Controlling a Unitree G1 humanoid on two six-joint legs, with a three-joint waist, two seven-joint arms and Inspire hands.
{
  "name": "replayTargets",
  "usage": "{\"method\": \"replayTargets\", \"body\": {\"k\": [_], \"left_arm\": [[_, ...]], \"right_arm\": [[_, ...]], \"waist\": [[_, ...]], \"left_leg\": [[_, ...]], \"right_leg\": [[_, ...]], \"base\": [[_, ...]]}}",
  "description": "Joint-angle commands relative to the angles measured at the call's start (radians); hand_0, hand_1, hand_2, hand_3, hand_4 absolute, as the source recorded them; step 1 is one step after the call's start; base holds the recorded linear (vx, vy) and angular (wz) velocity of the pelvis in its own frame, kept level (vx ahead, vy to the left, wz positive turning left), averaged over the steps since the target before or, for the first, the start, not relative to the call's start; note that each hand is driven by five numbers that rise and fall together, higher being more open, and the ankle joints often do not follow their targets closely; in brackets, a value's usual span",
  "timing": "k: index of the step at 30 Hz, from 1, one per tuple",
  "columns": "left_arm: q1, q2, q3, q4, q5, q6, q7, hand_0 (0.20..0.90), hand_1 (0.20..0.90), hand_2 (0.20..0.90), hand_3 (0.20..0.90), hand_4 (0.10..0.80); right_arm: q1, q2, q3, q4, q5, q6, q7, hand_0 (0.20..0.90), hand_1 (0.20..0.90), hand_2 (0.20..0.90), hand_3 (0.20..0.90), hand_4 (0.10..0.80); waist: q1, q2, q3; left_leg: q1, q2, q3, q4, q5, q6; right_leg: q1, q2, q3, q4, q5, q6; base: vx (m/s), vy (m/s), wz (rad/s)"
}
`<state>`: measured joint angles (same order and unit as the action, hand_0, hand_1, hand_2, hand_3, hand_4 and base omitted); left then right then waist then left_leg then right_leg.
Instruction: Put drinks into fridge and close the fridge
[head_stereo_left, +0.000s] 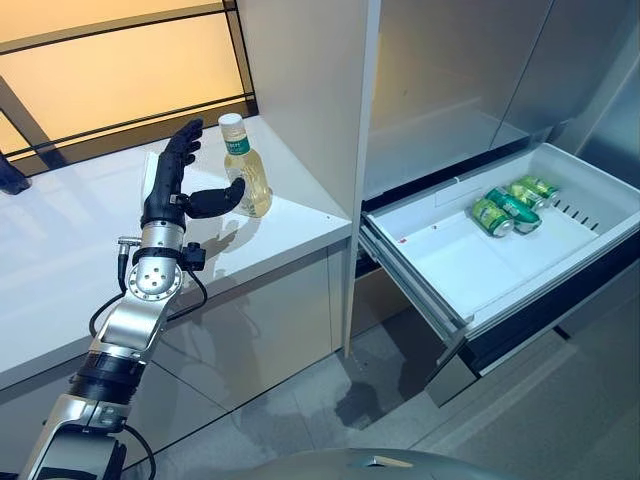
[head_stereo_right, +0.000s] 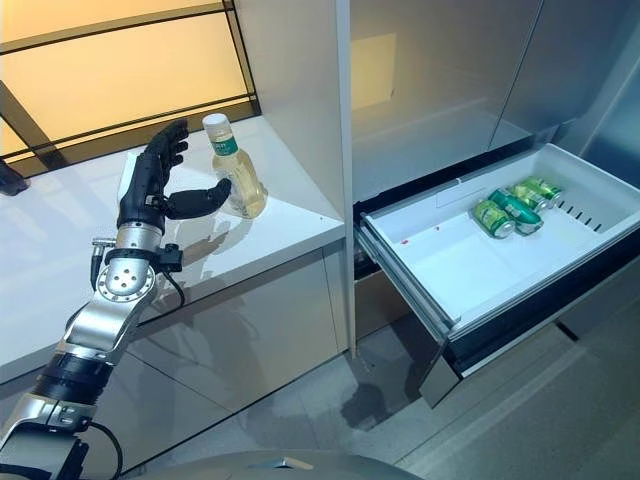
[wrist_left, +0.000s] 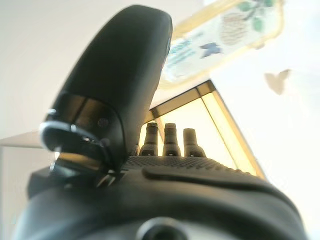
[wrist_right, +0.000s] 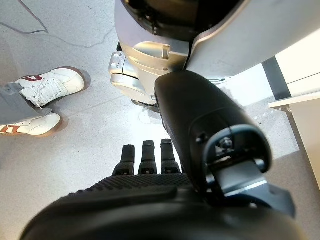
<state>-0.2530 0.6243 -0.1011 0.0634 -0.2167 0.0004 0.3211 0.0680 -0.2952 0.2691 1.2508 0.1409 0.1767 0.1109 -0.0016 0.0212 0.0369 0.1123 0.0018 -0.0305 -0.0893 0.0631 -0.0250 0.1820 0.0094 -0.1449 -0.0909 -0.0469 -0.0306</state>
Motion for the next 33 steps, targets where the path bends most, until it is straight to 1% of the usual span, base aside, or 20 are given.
{"method": "replayTargets", "body": {"k": [1, 6, 9, 16, 24, 27, 33], "left_arm": [[-0.158, 0.027, 0.089, 0.01, -0.029, -0.056, 0.046, 0.9, 0.9, 0.9, 0.9, 0.8], [-0.164, 0.015, 0.089, 0.03, -0.054, -0.014, 0.044, 0.9, 0.9, 0.9, 0.9, 0.8], [-0.168, 0.009, 0.085, 0.05, -0.074, -0.003, 0.04, 0.9, 0.9, 0.9, 0.9, 0.8], [-0.187, -0.016, 0.073, 0.082, -0.218, 0.023, -0.025, 0.9, 0.9, 0.9, 0.9, 0.8], [-0.196, -0.046, 0.064, 0.099, -0.334, 0.026, -0.064, 0.9, 0.9, 0.9, 0.9, 0.8], [-0.198, -0.061, 0.068, 0.102, -0.427, 0.02, -0.103, 0.9, 0.9, 0.9, 0.9, 0.8], [-0.21, -0.074, 0.069, 0.112, -0.436, 0.01, -0.089, 0.9, 0.9, 0.9, 0.9, 0.8]], "right_arm": [[-0.028, 0.049, -0.013, -0.007, 0.024, 0.006, 0.023, 0.9, 0.9, 0.9, 0.9, 0.8], [-0.03, 0.049, -0.012, -0.011, 0.023, 0.013, 0.022, 0.9, 0.9, 0.9, 0.9, 0.8], [-0.031, 0.046, -0.01, -0.012, 0.024, 0.017, 0.025, 0.9, 0.9, 0.9, 0.9, 0.8], [-0.034, 0.043, -0.005, -0.014, 0.016, 0.023, 0.03, 0.9, 0.9, 0.9, 0.9, 0.8], [-0.041, 0.039, -0.001, -0.023, 0.019, 0.037, 0.034, 0.9, 0.9, 0.9, 0.9, 0.8], [-0.041, 0.037, 0.0, -0.023, 0.016, 0.036, 0.036, 0.9, 0.9, 0.9, 0.9, 0.8], [-0.042, 0.035, 0.002, -0.024, 0.015, 0.037, 0.041, 0.9, 0.9, 0.9, 0.9, 0.8]], "waist": [[-0.004, -0.015, -0.019], [-0.006, -0.015, -0.02], [-0.008, -0.014, -0.02], [-0.014, -0.013, -0.022], [-0.019, -0.012, -0.021], [-0.02, -0.013, -0.022], [-0.023, -0.014, -0.023]], "left_leg": [[0.022, -0.042, -0.043, 0.003, -0.114, 0.029], [0.023, -0.042, -0.041, 0.003, -0.115, 0.029], [0.023, -0.041, -0.04, 0.004, -0.115, 0.028], [0.024, -0.042, -0.036, 0.004, -0.115, 0.028], [0.025, -0.042, -0.032, 0.005, -0.114, 0.028], [0.026, -0.042, -0.03, 0.006, -0.115, 0.028], [0.028, -0.042, -0.028, 0.006, -0.115, 0.028]], "right_leg": [[-0.046, -0.031, 0.053, 0.021, 0.017, 0.097], [-0.046, -0.031, 0.052, 0.021, 0.017, 0.098], [-0.046, -0.032, 0.053, 0.021, 0.017, 0.099], [-0.047, -0.031, 0.056, 0.022, 0.018, 0.1], [-0.05, -0.03, 0.06, 0.024, 0.019, 0.1], [-0.049, -0.031, 0.06, 0.024, 0.018, 0.1], [-0.05, -0.03, 0.063, 0.026, 0.019, 0.101]], "base": [[0.0, 0.0, 0.0], [0.0, 0.0, 0.0], [0.0, 0.0, 0.0], [0.0, 0.0, 0.0], [0.0, 0.0, 0.0], [0.0, 0.0, 0.0], [0.0, 0.0, 0.0]]}}
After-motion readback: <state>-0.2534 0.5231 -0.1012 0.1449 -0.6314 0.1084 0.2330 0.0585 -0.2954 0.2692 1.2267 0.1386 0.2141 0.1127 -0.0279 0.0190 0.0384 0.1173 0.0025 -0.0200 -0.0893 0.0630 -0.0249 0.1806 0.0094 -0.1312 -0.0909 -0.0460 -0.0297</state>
